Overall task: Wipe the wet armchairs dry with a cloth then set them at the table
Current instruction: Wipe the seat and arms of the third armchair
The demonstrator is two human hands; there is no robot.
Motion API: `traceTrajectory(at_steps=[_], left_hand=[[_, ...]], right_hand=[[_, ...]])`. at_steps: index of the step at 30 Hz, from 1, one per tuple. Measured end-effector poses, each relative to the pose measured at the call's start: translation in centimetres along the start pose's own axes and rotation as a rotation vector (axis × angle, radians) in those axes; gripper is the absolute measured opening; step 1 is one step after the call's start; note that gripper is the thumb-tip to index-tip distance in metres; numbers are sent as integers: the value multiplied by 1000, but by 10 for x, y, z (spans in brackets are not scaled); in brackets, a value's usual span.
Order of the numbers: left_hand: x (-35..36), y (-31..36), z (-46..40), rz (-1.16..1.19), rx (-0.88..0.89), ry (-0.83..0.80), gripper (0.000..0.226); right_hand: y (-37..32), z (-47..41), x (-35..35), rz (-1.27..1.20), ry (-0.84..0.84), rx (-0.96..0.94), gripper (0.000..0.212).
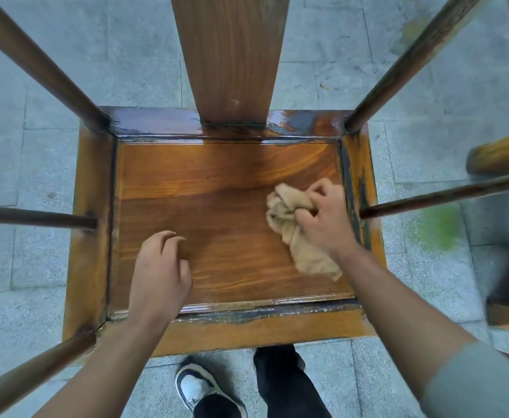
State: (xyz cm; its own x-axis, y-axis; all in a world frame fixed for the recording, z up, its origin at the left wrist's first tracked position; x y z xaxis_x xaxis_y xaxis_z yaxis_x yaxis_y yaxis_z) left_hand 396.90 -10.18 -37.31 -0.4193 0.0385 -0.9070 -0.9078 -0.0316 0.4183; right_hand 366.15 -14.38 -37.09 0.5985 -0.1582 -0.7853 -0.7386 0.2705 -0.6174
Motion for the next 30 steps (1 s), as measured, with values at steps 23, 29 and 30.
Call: traceTrajectory(at_steps=[23,29,30], left_hand=[[-32,-61,-4,-39,-180,161,35],[-37,-90,33,-128,-332,84,41],[-37,-93,39,-148,-357,84,43]], right_hand=[[-163,-45,151,308,55,-401,51],[-118,118,140,155,-490,-1143,36],[-113,99,140,177,-464,-1144,38]])
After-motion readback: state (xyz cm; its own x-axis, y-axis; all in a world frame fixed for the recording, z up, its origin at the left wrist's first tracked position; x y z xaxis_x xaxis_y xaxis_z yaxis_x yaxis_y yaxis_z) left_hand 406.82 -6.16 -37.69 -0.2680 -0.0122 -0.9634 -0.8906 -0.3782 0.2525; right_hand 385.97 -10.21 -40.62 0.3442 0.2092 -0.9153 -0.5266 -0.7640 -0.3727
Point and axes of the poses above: each hand's wrist, its own z-axis away from the middle knuckle, its own x-axis out of the palm, y = z × x, the point moved 6 cm from there along -z, towards the middle knuckle, and after that the axes turned 14 degrees about y, right-handed, at the moved point
